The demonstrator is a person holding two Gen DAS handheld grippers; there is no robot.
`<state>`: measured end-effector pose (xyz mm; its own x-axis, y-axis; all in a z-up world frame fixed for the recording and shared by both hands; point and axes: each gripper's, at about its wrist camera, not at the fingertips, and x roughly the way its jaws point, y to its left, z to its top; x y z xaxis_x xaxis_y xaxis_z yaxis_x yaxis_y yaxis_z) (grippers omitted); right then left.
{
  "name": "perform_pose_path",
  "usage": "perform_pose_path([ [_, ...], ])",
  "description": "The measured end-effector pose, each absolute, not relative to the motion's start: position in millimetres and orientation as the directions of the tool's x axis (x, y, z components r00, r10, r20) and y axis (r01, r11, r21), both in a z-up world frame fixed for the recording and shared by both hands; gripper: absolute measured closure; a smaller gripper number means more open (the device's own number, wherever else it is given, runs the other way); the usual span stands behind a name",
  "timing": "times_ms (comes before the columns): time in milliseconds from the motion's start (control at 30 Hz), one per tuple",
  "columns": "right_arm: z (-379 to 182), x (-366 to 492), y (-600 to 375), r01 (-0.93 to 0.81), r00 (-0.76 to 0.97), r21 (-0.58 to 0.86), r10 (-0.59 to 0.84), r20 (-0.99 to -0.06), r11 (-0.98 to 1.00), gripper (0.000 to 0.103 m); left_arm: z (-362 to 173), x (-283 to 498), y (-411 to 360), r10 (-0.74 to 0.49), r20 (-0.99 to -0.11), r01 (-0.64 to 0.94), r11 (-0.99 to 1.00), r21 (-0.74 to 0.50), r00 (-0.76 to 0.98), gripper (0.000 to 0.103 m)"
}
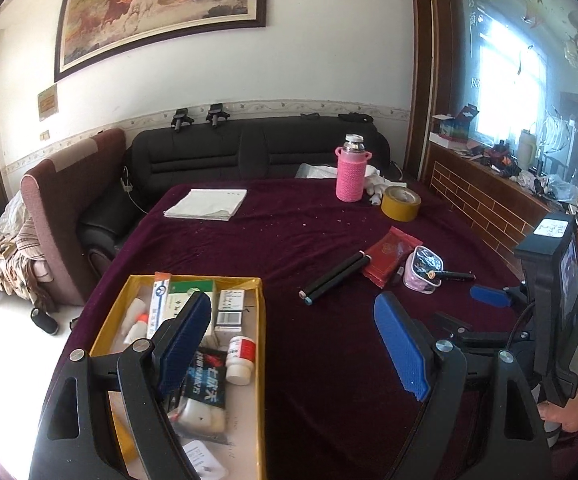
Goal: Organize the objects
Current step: 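Move both tools away from the tray toward the black markers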
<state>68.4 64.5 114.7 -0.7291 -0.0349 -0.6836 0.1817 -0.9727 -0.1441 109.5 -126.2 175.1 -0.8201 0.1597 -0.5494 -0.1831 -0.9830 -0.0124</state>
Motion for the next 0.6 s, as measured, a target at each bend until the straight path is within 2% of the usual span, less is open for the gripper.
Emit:
perform_pose_path([
  [233, 105, 38, 133, 0.043, -0.717, -0.072, 0.019, -0.697, -0.997, 0.041, 149, 82, -97, 0.222, -0.632, -0.237, -0.97, -0.062, -0.743, 0.024],
  [400, 101, -5, 217, -0.113, -0.73, 0.175, -0.038, -0.682, -0.978, 0.041, 129, 59, -71, 0.253, -0.686, -0.271, -0.959, -0.085, -0.683, 0.024],
  [600, 79, -36, 277, -0.2, -0.784, 0.373, -0.081, -0.616, -0.906, 0.041, 105, 21, -30, 0.293, -0.744, -0.307, -0.944, -0.123, -0.601, 0.024],
])
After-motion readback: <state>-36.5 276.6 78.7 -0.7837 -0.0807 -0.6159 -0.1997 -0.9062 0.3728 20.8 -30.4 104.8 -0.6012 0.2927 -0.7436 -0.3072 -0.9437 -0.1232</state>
